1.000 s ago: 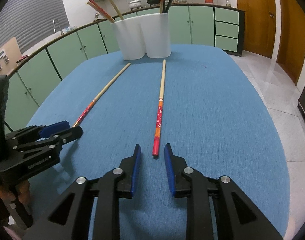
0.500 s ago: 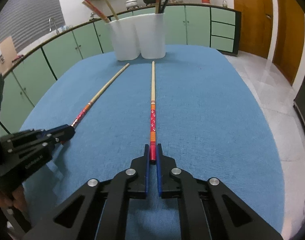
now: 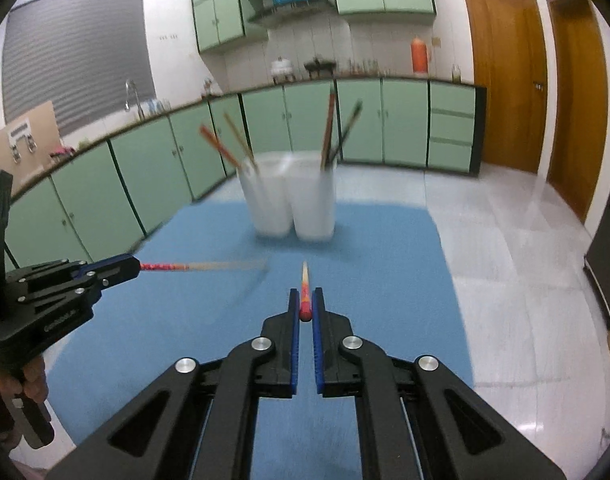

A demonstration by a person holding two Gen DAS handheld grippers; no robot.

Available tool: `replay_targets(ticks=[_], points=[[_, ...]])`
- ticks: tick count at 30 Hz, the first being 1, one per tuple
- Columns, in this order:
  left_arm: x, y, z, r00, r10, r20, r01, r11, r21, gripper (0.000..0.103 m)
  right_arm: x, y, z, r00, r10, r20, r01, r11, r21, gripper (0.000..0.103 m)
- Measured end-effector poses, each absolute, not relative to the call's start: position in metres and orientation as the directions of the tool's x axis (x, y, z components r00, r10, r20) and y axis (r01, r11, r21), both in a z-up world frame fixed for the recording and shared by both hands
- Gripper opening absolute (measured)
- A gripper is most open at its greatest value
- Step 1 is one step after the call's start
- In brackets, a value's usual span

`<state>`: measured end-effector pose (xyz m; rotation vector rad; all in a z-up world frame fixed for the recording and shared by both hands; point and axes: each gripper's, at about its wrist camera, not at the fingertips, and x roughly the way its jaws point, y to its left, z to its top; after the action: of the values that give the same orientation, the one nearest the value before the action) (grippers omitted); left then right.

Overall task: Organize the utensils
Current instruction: 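Lift both red-patterned chopsticks into the white holder and open both tools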

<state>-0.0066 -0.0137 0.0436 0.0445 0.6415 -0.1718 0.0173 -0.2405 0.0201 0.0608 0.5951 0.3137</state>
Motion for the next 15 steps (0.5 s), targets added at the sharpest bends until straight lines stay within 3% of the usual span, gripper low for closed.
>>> replay_targets(ticks=[6,15], points=[[0.004,-0.016,0.09,0.84,-0.185,-0.51,0.197,0.98,-0.03,0.005,0.031,-0.245,0.062,0.808,0.36,-0.466,-0.318,0.933,0.169,0.006],[0.025,-0.018,0.124,0.863,-0.235,-0.447,0.23,0.971,-0.067,0.005,0.058,-0.238,0.105,0.814,0.408,-0.412,-0.387,0.912,0.138,0.006]])
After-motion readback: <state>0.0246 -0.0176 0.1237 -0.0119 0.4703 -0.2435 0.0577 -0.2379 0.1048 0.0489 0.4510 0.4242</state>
